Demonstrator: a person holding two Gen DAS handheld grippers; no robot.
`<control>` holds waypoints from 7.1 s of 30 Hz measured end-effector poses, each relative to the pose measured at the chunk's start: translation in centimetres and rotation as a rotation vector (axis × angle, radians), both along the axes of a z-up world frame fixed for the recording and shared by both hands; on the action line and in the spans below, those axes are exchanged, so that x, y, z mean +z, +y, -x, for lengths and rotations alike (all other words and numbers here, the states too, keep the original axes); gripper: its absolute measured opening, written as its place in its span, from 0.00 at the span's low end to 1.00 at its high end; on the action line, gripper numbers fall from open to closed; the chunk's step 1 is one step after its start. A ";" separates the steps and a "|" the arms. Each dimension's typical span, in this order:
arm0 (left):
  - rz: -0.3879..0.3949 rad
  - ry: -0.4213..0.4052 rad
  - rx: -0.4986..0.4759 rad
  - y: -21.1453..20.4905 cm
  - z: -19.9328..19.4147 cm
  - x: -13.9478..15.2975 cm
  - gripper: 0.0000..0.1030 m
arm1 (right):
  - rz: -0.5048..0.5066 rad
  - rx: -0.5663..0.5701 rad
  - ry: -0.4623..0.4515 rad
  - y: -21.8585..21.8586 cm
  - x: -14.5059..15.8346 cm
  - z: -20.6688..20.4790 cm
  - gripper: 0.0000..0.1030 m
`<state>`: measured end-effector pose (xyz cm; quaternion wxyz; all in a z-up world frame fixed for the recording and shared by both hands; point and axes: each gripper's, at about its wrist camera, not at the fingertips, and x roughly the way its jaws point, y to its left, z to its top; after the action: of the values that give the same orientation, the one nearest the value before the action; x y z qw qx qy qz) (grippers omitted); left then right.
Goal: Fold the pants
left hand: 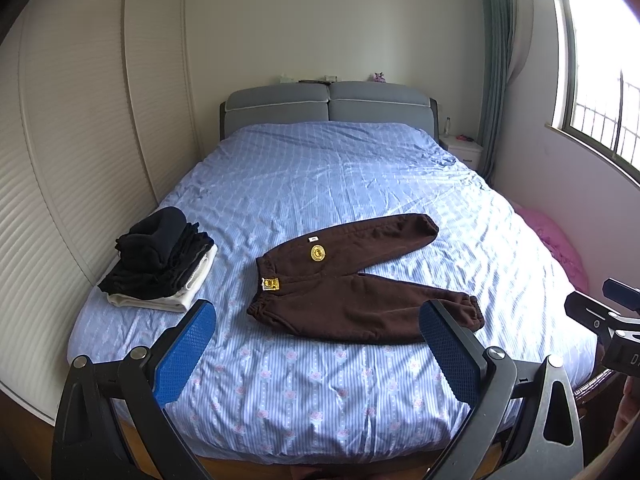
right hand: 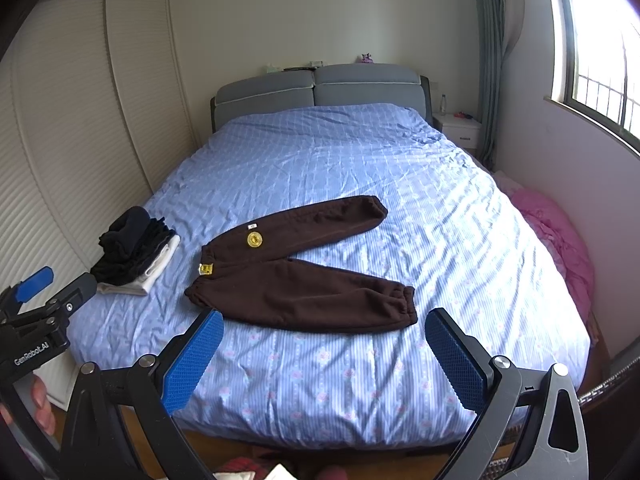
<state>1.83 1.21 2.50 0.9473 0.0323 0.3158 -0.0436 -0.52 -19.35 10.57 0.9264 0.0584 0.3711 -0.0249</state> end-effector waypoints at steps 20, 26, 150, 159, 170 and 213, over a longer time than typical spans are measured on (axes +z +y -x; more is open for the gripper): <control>-0.026 0.112 0.024 1.9 -5.0 -4.0 1.00 | -0.034 -0.010 0.141 2.1 -3.7 -5.2 0.99; -0.080 0.208 0.011 4.8 -9.3 -8.0 1.00 | -0.094 -0.050 0.259 4.0 -7.8 -9.8 0.99; -0.081 0.696 -0.523 -0.3 -44.0 -22.5 0.96 | -0.251 -0.071 0.537 -8.0 -23.1 -41.4 0.65; -0.090 0.881 -0.492 -2.0 -46.5 -28.8 0.83 | -0.227 -0.083 0.552 -9.3 -28.0 -49.3 0.65; 0.082 0.856 -0.427 0.3 -46.4 -26.6 0.25 | -0.335 -0.217 0.649 -11.6 -32.4 -54.8 0.23; 0.201 0.726 0.216 15.4 -37.4 -27.8 0.80 | -0.246 0.247 0.714 4.6 -31.6 -39.4 0.61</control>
<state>39.23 16.63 -25.30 0.7714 -0.1115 0.6262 0.0171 38.88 -14.78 -21.04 0.7213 0.1115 0.6742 0.1127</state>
